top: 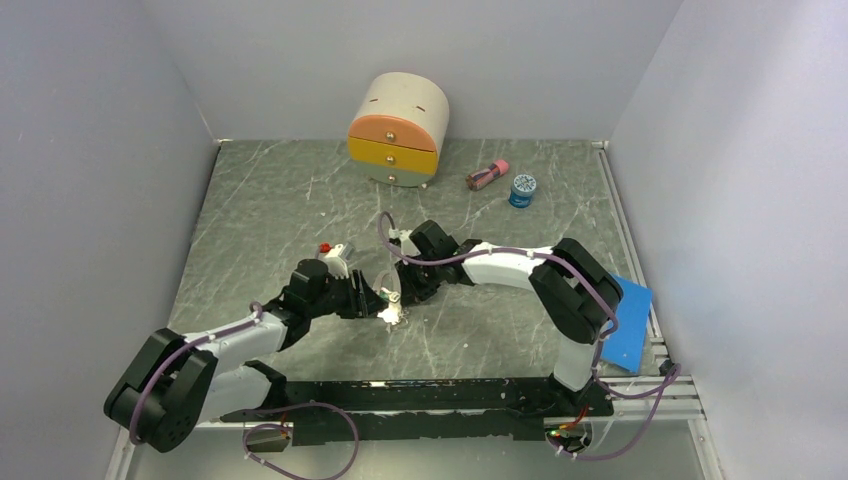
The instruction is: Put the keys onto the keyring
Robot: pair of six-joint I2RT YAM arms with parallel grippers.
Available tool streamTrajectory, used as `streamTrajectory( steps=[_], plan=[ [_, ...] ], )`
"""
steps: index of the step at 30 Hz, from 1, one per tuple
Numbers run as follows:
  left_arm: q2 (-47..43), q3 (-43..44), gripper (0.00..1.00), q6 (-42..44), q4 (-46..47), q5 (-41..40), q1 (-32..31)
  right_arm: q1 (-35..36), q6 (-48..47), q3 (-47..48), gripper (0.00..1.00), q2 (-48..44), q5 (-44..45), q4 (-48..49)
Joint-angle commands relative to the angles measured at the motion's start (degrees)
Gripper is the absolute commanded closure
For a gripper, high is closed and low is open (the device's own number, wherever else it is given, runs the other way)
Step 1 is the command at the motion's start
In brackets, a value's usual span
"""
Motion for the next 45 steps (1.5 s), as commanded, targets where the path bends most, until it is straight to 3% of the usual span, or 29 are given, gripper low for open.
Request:
streamTrajectory(
  steps=[1,7,11,14,27,42,45],
  plan=[
    [0.7,1.9,0.49,1.6,0.8,0.1,-0.2,-1.1,2.0,1.9,0.88,-3.2,5.2,-0.5],
    [1.0,1.5,0.49,1.4,1.5,0.2,-0.2,-2.0,3.2,-0.1,0.86,-6.7,11.1,-0.1],
    [0.8,1.2,0.49,1.2,1.9,0.0,-0.2,-2.1,3.8,-2.4,0.64,-10.3,12.4,1.2],
    [0.7,1.0,0.49,1.1,2.1,-0.2,-0.2,-2.4,4.7,-3.9,0.6,-11.4,12.0,1.5],
    [2.1,1.4,0.49,0.9,2.9,0.1,-0.2,-7.9,15.2,-12.3,0.67,-8.0,-8.8,13.5],
    [0.4,1.1,0.49,1.2,1.7,-0.4,-0.2,-9.1,18.7,-9.7,0.73,0.1,-12.5,18.8],
    [0.2,0.9,0.49,1.5,1.9,-0.4,-0.2,-9.2,18.7,-9.7,0.81,0.0,-12.6,19.2]
  ],
)
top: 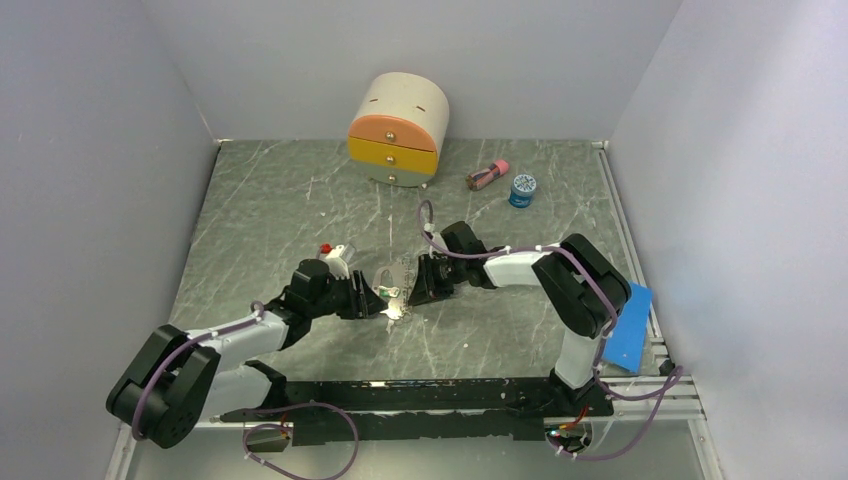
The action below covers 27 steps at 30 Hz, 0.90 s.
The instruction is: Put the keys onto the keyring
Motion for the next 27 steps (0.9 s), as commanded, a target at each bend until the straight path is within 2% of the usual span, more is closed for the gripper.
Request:
streamTrajectory(
  steps=[1,5,8,13,15,18,23,27],
  plan=[
    [-1.3,0.7,0.49,1.2,2.0,-0.3,-0.2,-0.2,0.5,1.8,0.85,0.1,-0.7,2.9],
    [-1.0,0.2,0.49,2.3,4.2,0.6,-0.2,-0.4,-1.2,2.1,0.95,-0.9,-1.1,2.2],
    [-0.1,0.3,0.5,4.9,6.3,2.0,-0.2,-0.5,-3.1,2.2,0.95,-2.0,-1.1,0.7],
    [2.0,3.0,0.51,11.3,5.5,3.3,-0.3,-0.9,-3.7,1.2,0.88,-3.7,-1.1,0.4],
    [3.2,5.2,0.52,13.8,4.1,3.3,-0.4,-1.1,-3.5,0.6,0.8,-4.0,-1.2,0.7],
    [6.2,8.7,0.55,18.3,1.6,3.3,-1.3,-1.3,-3.0,-0.5,0.74,-5.1,-1.1,1.5],
    [13.1,16.6,0.6,26.4,-6.0,3.0,-5.0,-2.3,-2.8,-1.4,0.72,-7.2,-0.3,1.2],
    [17.3,21.4,0.62,30.6,-12.1,-0.7,-8.4,-3.6,-2.7,-2.4,0.72,-8.5,-0.1,1.1]
  ],
)
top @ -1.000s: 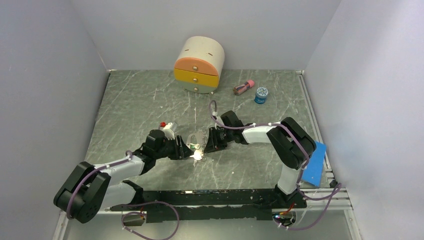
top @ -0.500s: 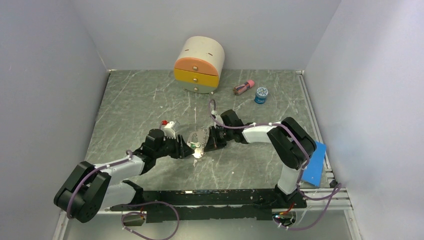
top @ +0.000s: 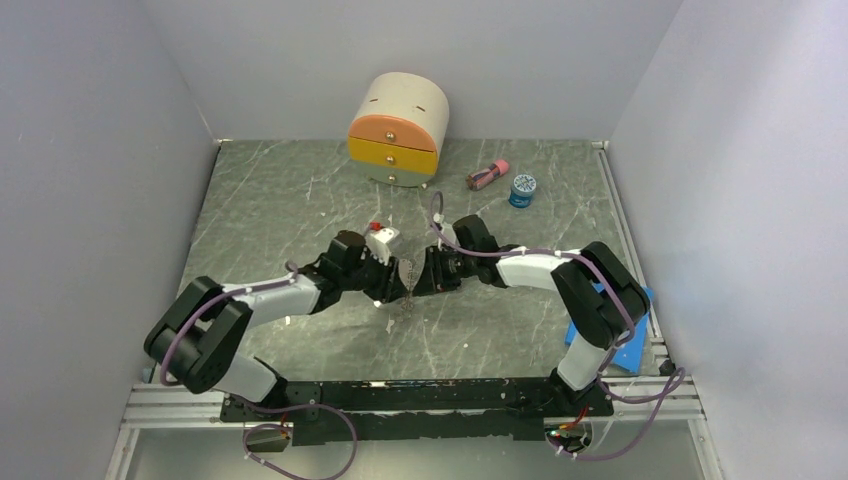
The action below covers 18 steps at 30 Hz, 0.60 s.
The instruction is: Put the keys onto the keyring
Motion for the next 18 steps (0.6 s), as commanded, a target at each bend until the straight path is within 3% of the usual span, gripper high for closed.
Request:
streamTrajectory(
  steps=[1,16,18],
  plan=[
    [3.4,4.8,0.62,8.4,-7.7,-2.8,-3.3,-1.6,-0.4,-1.0,0.72,-3.3,0.8,0.6],
    [6.2,5.8,0.69,11.0,-8.9,-8.0,-7.4,-2.9,-0.9,-2.1,0.72,-3.6,0.8,0.2],
    [6.2,6.5,0.8,12.1,-10.2,-8.6,-7.9,-3.1,-0.9,-2.0,0.72,-3.5,0.7,0.1]
  ],
)
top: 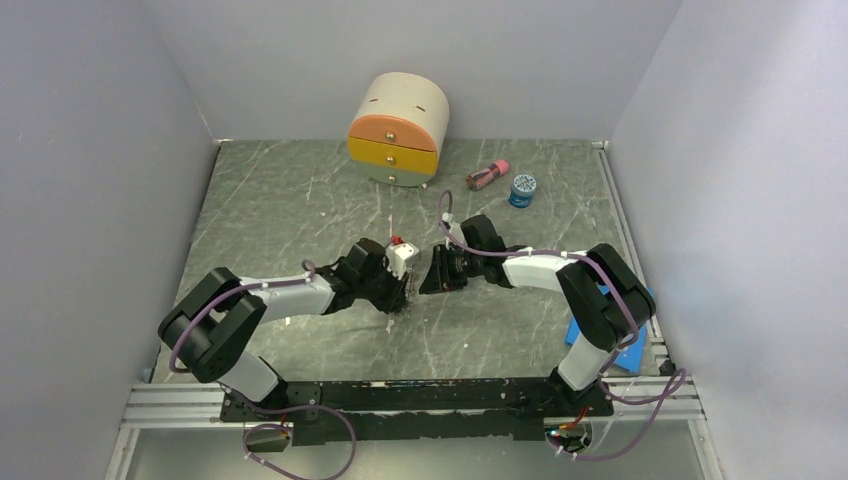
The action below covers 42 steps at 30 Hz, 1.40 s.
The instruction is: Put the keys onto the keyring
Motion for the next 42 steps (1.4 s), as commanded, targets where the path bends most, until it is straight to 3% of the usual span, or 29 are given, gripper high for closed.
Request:
streamTrajectory(
  steps=[1,5,11,16,22,30,36,40,42],
  plan=[
    [0.7,2.9,0.86,3.8,-3.1,-2.5,-1.4,-0.5,-0.9,0.1,0.72,-1.8,0.0,0.2],
    [-1.9,3.2,0.97,4.0,-4.2,-3.8,-1.5,-0.6,-0.8,-0.1,0.72,-2.3,0.1,0.2],
    [-8.8,2.6,0.97,3.9,-5.1,-4.8,-1.5,-0.9,-1.8,0.0,0.71,-4.7,-1.0,0.7],
    [-17.4,2.0,0.97,4.9,-5.0,-7.0,-1.5,-1.1,-2.6,-1.0,0.47,-10.2,-3.0,4.3],
    [-25.7,-1.3,0.98,4.5,1.3,-8.2,-1.4,-1.1,-3.6,-2.3,0.27,-17.5,-5.6,9.8],
    [-35.2,-5.7,0.97,4.9,10.4,-7.8,-1.4,-1.4,-7.5,-4.5,0.24,-27.5,-2.0,16.8],
    [-40.0,-10.7,0.98,8.6,19.5,-6.2,-1.4,-1.4,-13.6,-10.5,0.24,-32.1,-2.9,30.3],
    [-40.8,-10.5,0.97,12.4,18.3,-4.1,-1.5,-1.4,-16.3,-10.4,0.26,-32.2,-5.0,31.4],
    [-40.9,-8.8,0.97,15.7,13.2,-3.1,-1.5,-1.4,-16.9,-9.8,0.27,-31.5,-6.9,32.1]
  ],
)
